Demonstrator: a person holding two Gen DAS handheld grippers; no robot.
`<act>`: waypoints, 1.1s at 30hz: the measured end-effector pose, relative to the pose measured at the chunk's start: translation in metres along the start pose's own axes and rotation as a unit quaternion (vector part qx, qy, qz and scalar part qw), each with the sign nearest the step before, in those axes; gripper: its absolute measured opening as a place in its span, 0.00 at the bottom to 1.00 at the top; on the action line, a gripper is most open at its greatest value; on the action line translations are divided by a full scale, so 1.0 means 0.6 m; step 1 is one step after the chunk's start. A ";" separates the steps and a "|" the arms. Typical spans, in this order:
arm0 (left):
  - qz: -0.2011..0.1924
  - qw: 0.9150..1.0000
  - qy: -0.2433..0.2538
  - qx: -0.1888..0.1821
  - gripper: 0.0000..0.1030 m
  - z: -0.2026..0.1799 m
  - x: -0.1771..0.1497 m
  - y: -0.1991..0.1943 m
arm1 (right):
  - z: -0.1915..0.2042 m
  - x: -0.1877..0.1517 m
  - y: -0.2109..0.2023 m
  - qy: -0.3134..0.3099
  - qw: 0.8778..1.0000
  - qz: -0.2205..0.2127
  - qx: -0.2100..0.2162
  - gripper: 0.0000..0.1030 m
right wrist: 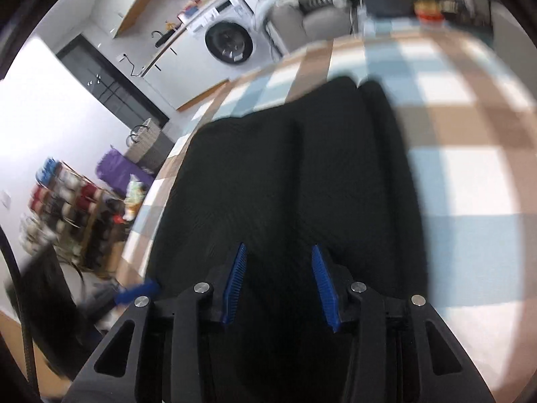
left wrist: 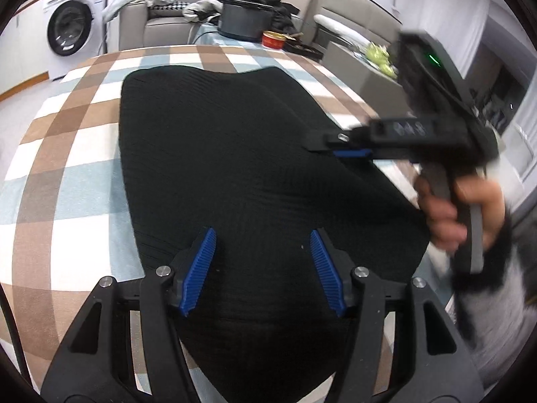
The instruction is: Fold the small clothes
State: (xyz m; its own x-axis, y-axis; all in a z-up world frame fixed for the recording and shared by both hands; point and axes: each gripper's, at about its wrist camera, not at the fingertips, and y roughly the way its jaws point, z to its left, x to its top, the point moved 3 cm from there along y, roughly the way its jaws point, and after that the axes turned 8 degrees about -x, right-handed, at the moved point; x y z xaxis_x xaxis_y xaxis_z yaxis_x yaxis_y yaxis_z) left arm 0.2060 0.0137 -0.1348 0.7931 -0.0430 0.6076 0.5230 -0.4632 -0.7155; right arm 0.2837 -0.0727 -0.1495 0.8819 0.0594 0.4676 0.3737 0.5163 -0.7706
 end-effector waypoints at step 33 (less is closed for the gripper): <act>0.012 1.000 0.016 0.001 0.61 -0.011 -0.013 0.005 | 0.037 -0.034 -0.029 -0.057 0.997 0.039 0.038 0.42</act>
State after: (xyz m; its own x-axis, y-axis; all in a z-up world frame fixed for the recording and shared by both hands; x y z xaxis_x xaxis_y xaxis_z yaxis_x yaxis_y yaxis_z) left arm 0.1995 0.0071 -0.1393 0.7952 -0.0820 0.6008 0.5046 -0.4599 -0.7307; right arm 0.2526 -0.0637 -0.1362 0.8672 0.1969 0.4574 0.2791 0.5685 -0.7739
